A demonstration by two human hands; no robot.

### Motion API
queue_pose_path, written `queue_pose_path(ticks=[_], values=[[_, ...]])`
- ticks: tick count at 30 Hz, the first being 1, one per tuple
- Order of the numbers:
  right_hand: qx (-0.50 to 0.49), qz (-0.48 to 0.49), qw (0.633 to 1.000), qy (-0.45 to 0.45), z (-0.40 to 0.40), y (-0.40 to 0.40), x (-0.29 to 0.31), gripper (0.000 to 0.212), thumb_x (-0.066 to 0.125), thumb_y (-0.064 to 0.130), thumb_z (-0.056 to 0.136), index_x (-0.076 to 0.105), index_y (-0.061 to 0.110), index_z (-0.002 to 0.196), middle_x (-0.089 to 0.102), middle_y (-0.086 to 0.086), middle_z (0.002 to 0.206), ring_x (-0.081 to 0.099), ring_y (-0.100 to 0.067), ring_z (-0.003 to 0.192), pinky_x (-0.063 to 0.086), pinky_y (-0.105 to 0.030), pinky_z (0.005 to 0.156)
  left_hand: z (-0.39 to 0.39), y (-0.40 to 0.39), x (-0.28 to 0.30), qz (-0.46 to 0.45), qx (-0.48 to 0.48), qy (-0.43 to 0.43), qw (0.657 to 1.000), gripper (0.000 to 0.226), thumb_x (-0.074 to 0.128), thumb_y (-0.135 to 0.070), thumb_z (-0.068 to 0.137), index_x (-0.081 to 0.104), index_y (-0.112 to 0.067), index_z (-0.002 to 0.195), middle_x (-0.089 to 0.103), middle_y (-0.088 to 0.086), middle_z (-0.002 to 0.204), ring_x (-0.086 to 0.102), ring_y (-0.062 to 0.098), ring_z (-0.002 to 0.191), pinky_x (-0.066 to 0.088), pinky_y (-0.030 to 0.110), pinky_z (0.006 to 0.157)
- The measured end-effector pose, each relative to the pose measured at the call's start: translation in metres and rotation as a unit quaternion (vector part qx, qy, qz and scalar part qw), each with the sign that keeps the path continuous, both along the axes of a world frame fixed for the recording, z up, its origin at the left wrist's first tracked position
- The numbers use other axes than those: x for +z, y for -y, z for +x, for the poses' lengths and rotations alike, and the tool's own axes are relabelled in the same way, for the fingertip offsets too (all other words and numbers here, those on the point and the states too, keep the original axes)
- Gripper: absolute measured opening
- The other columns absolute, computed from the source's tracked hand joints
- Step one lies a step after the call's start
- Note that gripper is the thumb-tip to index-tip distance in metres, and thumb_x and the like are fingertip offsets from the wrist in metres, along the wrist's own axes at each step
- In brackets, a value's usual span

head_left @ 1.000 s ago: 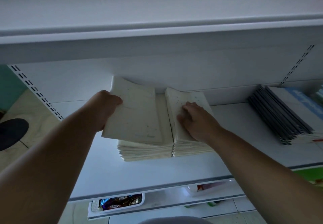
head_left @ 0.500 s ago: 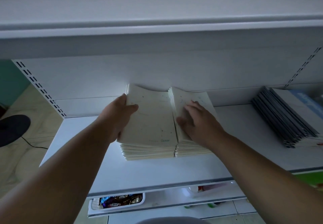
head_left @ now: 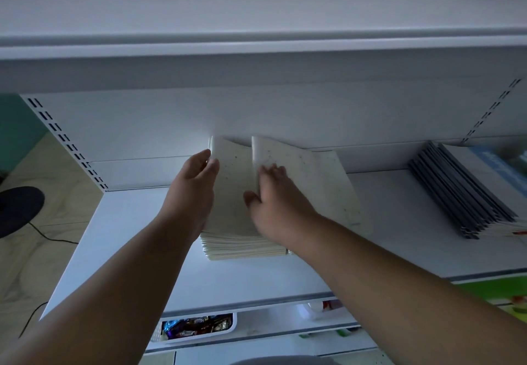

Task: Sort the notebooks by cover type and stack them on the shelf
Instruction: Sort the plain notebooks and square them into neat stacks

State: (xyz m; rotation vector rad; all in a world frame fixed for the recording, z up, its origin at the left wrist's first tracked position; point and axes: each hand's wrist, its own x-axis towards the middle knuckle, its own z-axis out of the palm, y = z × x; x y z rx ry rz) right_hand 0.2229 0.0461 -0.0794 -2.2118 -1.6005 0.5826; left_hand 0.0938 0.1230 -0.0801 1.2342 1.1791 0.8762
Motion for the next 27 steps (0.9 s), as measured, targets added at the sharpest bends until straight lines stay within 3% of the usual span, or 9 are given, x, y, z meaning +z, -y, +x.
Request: queue_pose_path(ticks=[3,6,9,12,15,19,22,24,27], values=[[-0.001,-0.007,0.998,-0.064,-0.023,-0.013,0.015,0.050,0.040,0.028,0.103,0.033,0.007,0.148,0.032,-0.016,0.155,0.028,-0.031,0.144,0.027,-0.037,0.114,-0.002,-0.001,-0.002,-0.005,-0.018,0.012,1.000,0.034,0.059,-0.051,0.081,0.067,-0.044,0.113,0.072,-0.002,0.109,0.064,0.017,0.096,0.051,0.041,0.086],[0.006,0.036,0.990,-0.137,-0.025,-0.013,0.017,0.041,0.041,0.020,0.102,0.046,0.010,0.141,0.049,-0.013,0.145,0.044,-0.029,0.135,0.036,-0.032,0.108,-0.003,-0.003,-0.008,0.034,-0.046,-0.064,0.996,0.045,0.060,-0.036,0.092,0.054,-0.040,0.136,0.061,-0.006,0.132,0.060,0.018,0.117,0.048,0.039,0.100],[-0.031,0.113,0.993,-0.010,0.006,-0.003,0.009,0.037,0.043,0.020,0.101,0.053,0.004,0.133,0.048,-0.013,0.145,0.040,-0.027,0.137,0.034,-0.034,0.111,-0.005,-0.003,-0.012,0.114,-0.087,-0.186,0.972,0.063,0.066,-0.026,0.093,0.040,-0.027,0.150,0.032,-0.008,0.159,0.036,0.013,0.143,0.030,0.038,0.119],[-0.065,0.037,0.994,0.082,0.034,0.004,-0.008,0.029,0.043,0.023,0.098,0.057,0.006,0.117,0.043,-0.014,0.147,0.037,-0.031,0.137,0.036,-0.038,0.109,-0.004,-0.001,-0.011,0.161,-0.117,-0.269,0.942,0.078,0.075,-0.024,0.086,0.035,-0.022,0.153,0.020,-0.007,0.164,0.028,0.012,0.146,0.022,0.024,0.113],[0.004,0.005,0.995,0.096,0.033,-0.003,-0.016,0.035,0.043,0.026,0.100,0.053,0.009,0.128,0.027,-0.013,0.160,0.019,-0.034,0.148,0.020,-0.040,0.119,-0.004,-0.002,-0.012,0.170,-0.119,-0.289,0.935,0.078,0.074,-0.020,0.086,0.035,-0.023,0.153,0.023,-0.005,0.162,0.033,0.017,0.144,0.026,0.025,0.110],[0.100,0.004,0.988,0.116,0.037,-0.006,-0.018,0.057,0.035,0.042,0.104,0.024,0.020,0.156,0.005,-0.007,0.166,-0.004,-0.026,0.153,0.000,-0.044,0.122,-0.010,-0.006,-0.009,0.092,-0.092,-0.178,0.975,0.074,0.069,-0.013,0.090,0.034,-0.032,0.152,0.051,-0.003,0.139,0.056,0.023,0.117,0.049,0.040,0.101],[0.039,0.014,0.991,0.129,0.049,0.005,-0.029,0.069,0.030,0.051,0.103,0.009,0.016,0.159,-0.011,-0.008,0.165,-0.013,-0.025,0.152,-0.002,-0.044,0.123,-0.008,-0.005,-0.006,0.102,-0.093,-0.196,0.971,0.072,0.060,-0.006,0.094,0.030,-0.030,0.154,0.052,0.000,0.142,0.054,0.022,0.117,0.046,0.034,0.097],[-0.035,-0.018,0.996,0.084,0.053,0.011,-0.033,0.074,0.029,0.052,0.102,0.004,0.010,0.158,-0.007,-0.013,0.165,-0.010,-0.028,0.152,-0.001,-0.043,0.123,-0.005,-0.002,-0.006,0.119,-0.096,-0.243,0.958,0.073,0.056,-0.006,0.094,0.026,-0.029,0.157,0.044,0.000,0.150,0.048,0.023,0.127,0.041,0.033,0.102],[-0.038,-0.053,0.998,0.017,0.054,0.008,-0.035,0.071,0.030,0.046,0.105,0.003,0.006,0.157,-0.004,-0.015,0.165,-0.008,-0.030,0.152,-0.002,-0.041,0.123,-0.002,-0.002,-0.005,0.129,-0.101,-0.278,0.946,0.076,0.053,-0.005,0.094,0.020,-0.027,0.159,0.035,0.001,0.158,0.039,0.024,0.140,0.036,0.041,0.114]])
